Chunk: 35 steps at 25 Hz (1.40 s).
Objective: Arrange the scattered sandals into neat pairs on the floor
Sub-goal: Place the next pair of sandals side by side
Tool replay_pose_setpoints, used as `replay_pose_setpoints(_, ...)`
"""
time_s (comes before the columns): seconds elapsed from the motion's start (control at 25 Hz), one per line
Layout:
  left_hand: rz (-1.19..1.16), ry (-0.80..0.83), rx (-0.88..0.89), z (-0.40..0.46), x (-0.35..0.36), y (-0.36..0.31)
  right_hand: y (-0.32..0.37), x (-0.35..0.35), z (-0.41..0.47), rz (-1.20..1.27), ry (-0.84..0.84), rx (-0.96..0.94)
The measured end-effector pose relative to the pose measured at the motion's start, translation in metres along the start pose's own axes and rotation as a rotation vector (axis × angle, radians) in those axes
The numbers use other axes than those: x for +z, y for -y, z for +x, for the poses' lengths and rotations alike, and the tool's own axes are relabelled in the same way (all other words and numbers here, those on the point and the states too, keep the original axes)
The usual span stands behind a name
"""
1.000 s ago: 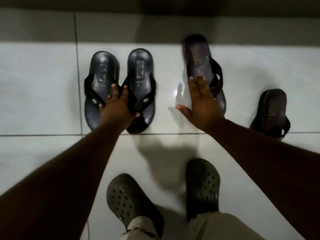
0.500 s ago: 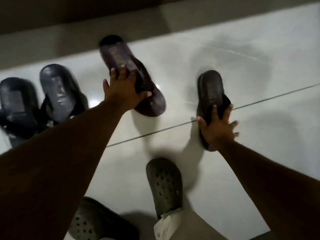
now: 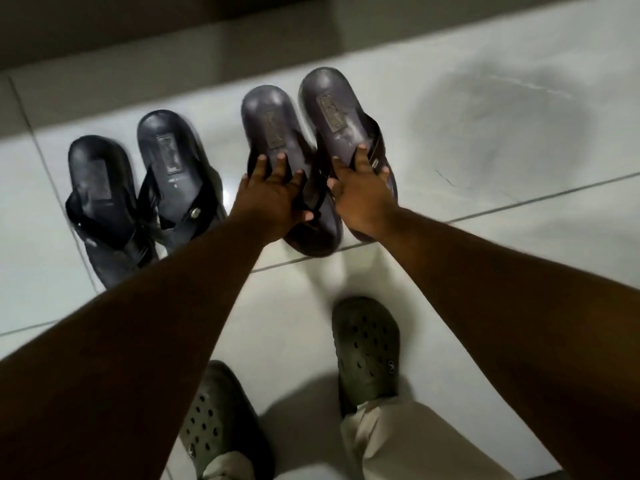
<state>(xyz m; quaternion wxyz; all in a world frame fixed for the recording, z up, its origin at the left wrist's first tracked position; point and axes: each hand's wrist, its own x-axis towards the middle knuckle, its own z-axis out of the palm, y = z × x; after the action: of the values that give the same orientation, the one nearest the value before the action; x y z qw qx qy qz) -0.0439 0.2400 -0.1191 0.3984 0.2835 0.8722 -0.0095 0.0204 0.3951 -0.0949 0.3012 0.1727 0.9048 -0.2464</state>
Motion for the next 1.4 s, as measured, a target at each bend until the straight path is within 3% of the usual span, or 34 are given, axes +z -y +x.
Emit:
replay_pose_setpoints(0.16, -0.018, -0.06, 0.034, -0.019, -0.015, 0.024, 0.005, 0.0, -0.004, 0.014, -0.039, 0.044)
replay_pose_setpoints(0.32, -0.118, -0.212, -0.152, -0.087, -0.026, 0.114, 0.055, 0.007, -0.036, -0.031, -0.218, -0.067)
replay_pose_setpoints(0.48, -0.096, -0.145, -0.272, -0.15, -0.027, 0.211, 0.153, 0.038, -0.035, -0.111, -0.051, -0.292)
replay_pose_setpoints(0.68, 0.08, -0.025, -0.086, -0.125, 0.016, 0.254, 0.205, 0.093, 0.009, -0.362, 0.124, -0.26)
replay_pose_setpoints(0.84, 0.004, -0.097, -0.065, -0.123, 0.05, 0.268, 0.216, 0.138, 0.022, -0.467, 0.037, -0.329)
replay_pose_setpoints(1.04, 0.059, -0.182, -0.007, -0.173, 0.067, 0.386, 0.319, 0.195, 0.017, -0.451, 0.014, -0.384)
replay_pose_setpoints(1.24, 0.114, -0.086, -0.13, -0.229, 0.087, 0.518, 0.44, 0.262, 0.012, -0.466, 0.026, -0.528)
replay_pose_setpoints(1.4, 0.096, -0.022, -0.176, -0.247, 0.096, 0.554, 0.478, 0.28, 0.008, -0.51, 0.009, -0.575)
